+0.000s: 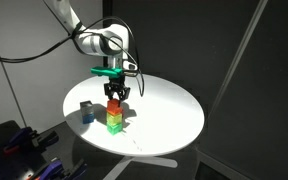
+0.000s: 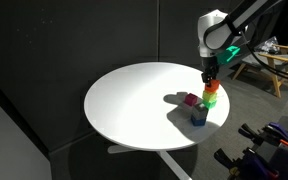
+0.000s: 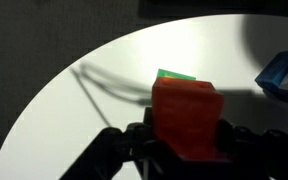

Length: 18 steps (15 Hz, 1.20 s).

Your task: Put the orange block on top of the light green block

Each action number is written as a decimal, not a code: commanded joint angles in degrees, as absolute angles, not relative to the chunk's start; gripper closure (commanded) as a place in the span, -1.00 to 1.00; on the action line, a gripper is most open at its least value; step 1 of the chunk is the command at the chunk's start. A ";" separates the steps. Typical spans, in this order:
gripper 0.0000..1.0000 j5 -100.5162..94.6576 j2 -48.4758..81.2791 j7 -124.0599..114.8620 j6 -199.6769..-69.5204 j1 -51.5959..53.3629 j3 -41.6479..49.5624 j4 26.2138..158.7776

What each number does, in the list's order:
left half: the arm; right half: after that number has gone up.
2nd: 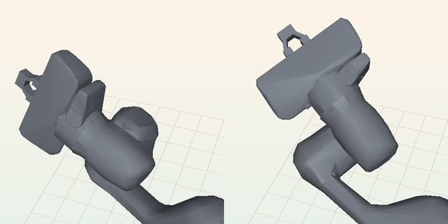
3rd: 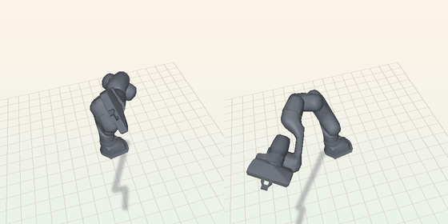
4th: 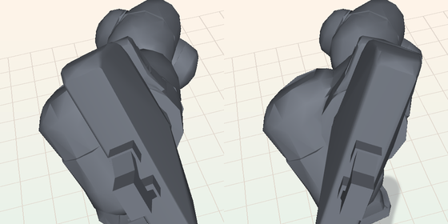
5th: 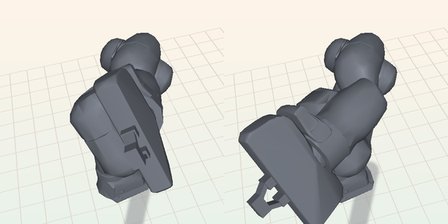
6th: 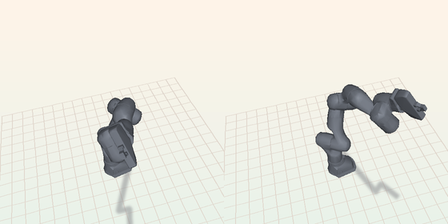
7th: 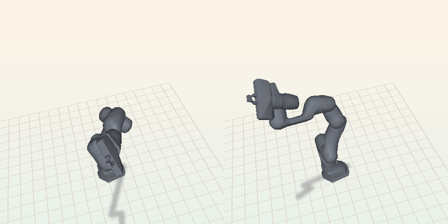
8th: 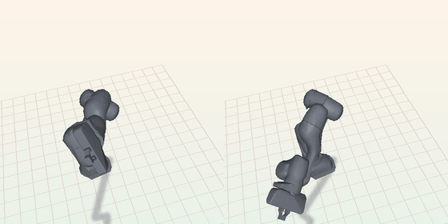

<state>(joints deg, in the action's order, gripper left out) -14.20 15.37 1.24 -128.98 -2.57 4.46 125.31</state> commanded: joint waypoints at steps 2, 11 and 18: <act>0.43 -15.94 16.07 -0.29 -129.12 -2.07 4.92 124.06; 0.43 -15.97 16.64 -0.33 -129.11 -2.08 5.02 123.81; -0.55 -15.79 16.73 -0.25 -128.89 -2.07 5.04 123.61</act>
<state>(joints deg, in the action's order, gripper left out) -14.20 16.39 1.24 -128.98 -2.54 4.59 124.64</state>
